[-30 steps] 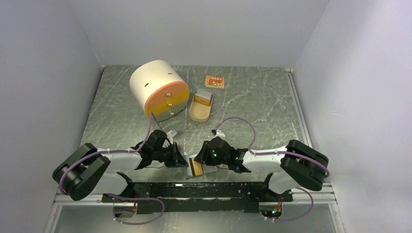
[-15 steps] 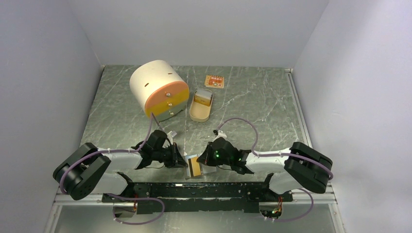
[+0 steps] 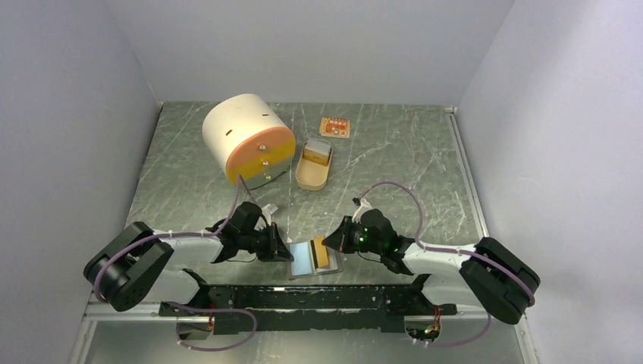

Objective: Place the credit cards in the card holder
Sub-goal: Pick up the credit card from the card holder.

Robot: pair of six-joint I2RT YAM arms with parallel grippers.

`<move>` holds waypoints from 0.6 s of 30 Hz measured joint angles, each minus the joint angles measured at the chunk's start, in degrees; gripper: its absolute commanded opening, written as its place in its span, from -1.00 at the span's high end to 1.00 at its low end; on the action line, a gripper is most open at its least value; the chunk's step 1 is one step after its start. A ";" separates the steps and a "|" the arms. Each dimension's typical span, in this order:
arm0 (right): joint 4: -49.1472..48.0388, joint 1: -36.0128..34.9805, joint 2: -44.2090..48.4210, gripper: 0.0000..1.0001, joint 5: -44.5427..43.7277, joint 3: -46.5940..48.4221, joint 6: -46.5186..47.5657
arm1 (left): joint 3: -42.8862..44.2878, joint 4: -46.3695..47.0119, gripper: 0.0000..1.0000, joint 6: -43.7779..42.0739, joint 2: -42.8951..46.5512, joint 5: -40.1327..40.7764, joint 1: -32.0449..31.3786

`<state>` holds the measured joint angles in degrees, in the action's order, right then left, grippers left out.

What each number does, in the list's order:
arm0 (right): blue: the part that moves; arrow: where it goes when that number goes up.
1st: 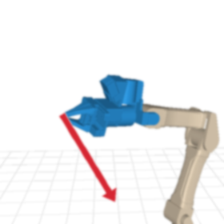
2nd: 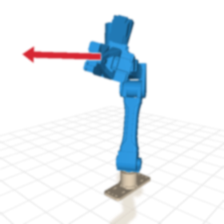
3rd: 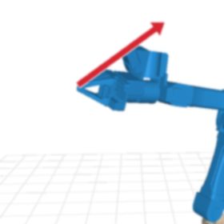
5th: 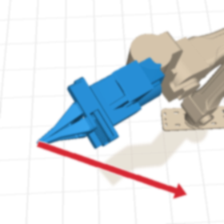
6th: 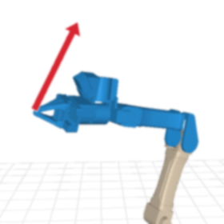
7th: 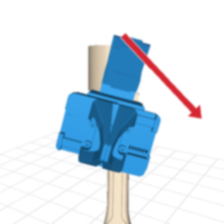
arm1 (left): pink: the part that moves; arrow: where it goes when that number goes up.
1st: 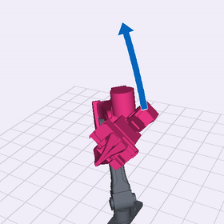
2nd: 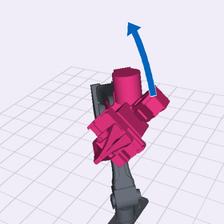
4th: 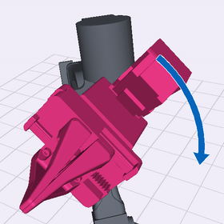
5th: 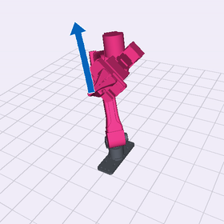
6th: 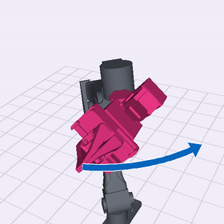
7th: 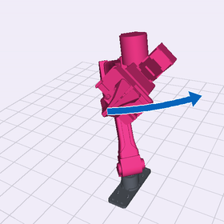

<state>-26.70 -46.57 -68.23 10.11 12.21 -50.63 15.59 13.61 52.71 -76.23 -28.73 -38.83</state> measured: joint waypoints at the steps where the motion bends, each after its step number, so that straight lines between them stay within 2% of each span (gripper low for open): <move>1: -0.79 0.00 -0.48 1.00 0.44 -0.24 0.02 | 0.02 0.22 0.82 0.02 -0.22 -0.15 0.00; 7: -9.46 0.63 -4.24 1.00 2.16 -3.10 -1.68 | 0.28 0.55 0.82 0.02 -1.05 -0.87 0.02; 10: -13.14 0.85 -5.35 1.00 2.40 -4.52 -3.34 | 0.31 0.52 0.73 0.02 -1.05 -0.92 0.02; 13: -14.32 0.85 -5.11 1.00 2.64 -4.94 -4.48 | 0.31 0.48 0.61 0.00 -1.05 -0.90 0.00; 18: -14.36 0.96 -3.13 1.00 3.04 -4.94 -5.29 | 0.31 0.44 0.55 0.04 -0.87 -0.92 0.00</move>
<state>-41.06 -45.60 -71.35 13.15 7.27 -55.92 15.90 14.04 52.75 -77.10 -29.65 -38.83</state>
